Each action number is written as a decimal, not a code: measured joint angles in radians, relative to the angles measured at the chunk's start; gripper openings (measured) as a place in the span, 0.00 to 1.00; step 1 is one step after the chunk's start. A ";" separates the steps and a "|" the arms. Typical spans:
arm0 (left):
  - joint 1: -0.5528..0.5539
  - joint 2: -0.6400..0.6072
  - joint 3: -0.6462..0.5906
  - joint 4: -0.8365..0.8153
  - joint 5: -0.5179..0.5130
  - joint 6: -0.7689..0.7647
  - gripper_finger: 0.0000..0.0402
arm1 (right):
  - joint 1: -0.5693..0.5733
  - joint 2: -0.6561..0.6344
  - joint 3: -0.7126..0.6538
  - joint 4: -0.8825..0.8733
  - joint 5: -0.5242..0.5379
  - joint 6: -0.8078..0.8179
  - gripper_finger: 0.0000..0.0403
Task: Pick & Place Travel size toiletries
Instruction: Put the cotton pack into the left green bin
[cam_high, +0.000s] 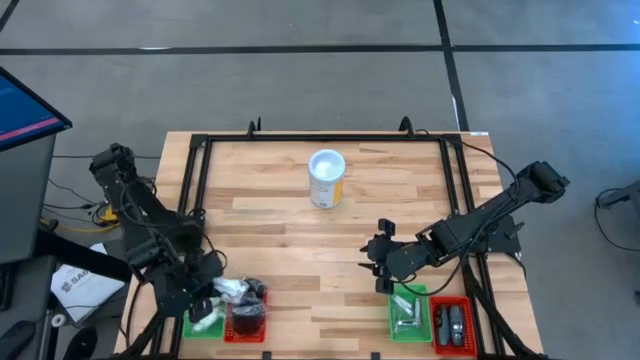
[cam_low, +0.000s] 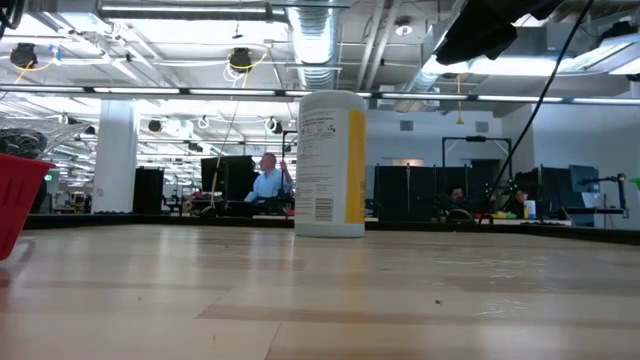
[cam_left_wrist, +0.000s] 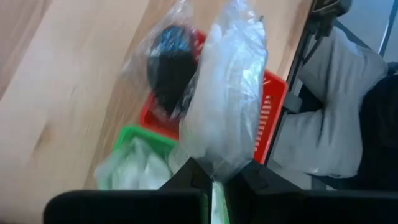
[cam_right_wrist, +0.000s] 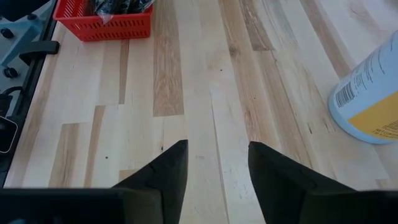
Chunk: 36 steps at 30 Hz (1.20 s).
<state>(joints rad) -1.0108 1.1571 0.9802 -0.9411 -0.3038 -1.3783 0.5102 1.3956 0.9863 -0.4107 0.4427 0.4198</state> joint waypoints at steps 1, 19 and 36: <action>-0.005 -0.007 0.000 -0.011 0.005 -0.019 0.02 | 0.000 0.000 0.000 0.000 0.000 0.000 0.39; -0.104 -0.034 0.000 -0.144 0.185 -0.352 0.02 | 0.000 0.000 0.000 0.000 0.000 0.000 0.38; -0.104 0.041 0.000 -0.103 0.319 -0.405 0.02 | 0.000 0.000 0.000 0.000 0.000 0.000 0.35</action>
<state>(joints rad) -1.1149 1.1983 0.9798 -1.0445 0.0154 -1.7828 0.5101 1.3956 0.9863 -0.4107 0.4427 0.4202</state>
